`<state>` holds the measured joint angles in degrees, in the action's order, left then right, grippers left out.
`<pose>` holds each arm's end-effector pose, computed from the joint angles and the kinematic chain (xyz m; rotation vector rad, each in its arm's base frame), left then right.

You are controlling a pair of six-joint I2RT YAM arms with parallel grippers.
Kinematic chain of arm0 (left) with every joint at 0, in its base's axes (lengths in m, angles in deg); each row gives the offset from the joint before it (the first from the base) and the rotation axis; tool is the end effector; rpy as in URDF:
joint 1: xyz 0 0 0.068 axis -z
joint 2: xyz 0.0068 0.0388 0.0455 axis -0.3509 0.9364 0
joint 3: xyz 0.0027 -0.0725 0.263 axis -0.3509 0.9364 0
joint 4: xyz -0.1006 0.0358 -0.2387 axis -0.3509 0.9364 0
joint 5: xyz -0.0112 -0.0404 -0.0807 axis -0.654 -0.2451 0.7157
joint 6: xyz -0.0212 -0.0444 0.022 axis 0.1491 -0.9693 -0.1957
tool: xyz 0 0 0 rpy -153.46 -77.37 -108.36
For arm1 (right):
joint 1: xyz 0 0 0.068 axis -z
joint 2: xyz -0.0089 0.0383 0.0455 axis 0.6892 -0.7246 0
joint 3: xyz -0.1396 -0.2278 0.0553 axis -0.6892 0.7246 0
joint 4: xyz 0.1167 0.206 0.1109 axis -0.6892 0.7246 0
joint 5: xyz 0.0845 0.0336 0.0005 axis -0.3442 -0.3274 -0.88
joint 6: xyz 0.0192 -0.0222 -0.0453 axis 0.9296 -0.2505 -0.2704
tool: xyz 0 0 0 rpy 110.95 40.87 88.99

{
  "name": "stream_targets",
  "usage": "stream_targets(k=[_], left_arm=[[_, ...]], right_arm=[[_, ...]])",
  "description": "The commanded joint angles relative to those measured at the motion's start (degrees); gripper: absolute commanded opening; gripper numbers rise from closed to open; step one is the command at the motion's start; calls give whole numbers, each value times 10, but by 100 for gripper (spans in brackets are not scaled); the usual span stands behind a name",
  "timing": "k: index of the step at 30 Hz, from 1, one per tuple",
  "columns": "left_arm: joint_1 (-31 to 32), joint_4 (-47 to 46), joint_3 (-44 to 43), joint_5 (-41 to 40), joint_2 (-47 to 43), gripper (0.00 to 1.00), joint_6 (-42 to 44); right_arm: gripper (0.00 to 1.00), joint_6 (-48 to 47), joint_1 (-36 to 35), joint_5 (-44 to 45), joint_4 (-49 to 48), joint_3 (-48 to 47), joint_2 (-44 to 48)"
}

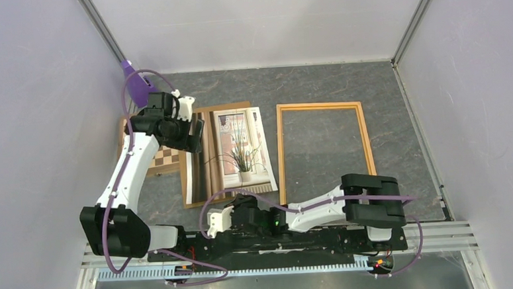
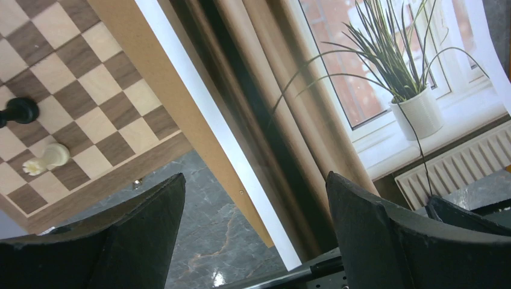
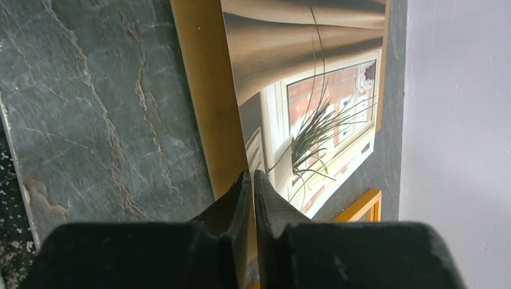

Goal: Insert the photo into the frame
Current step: Pick up the photo at the center of the board.

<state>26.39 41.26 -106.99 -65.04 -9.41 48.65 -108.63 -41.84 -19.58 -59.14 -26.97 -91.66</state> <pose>0.2563 -0.0316 0.3072 0.4404 2.5802 -0.1663 0.0500 0.3624 0.1551 -1.6050 1.2666 -0.1578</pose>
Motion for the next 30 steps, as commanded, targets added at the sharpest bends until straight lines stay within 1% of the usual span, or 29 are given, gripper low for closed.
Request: stream_targets(k=[1, 5, 10, 16, 21, 24, 27, 30], left_arm=[[-6, -2, -50, -22, -8, 92, 3], [-13, -2, -100, -30, -6, 92, -4], [-17, -9, -155, -20, -12, 93, 5], [-34, -16, -223, -3, -15, 94, 40], [-50, 13, -297, 38, -2, 95, 93], [-53, 38, -324, 73, 3, 95, 133], [-57, 66, -325, 116, -1, 95, 176], [-58, 98, -302, 167, -13, 95, 220]], right_arm=[[6, 35, 18, -21, 61, -40, 53], [0, 51, 49, -52, 132, -80, 93], [0, 62, 86, -91, 233, -145, 142], [0, 63, 127, -108, 301, -197, 197], [0, 62, 165, -134, 366, -265, 222], [0, 66, 186, -155, 404, -321, 223], [0, 69, 202, -166, 432, -356, 222], [0, 71, 218, -176, 438, -366, 222]])
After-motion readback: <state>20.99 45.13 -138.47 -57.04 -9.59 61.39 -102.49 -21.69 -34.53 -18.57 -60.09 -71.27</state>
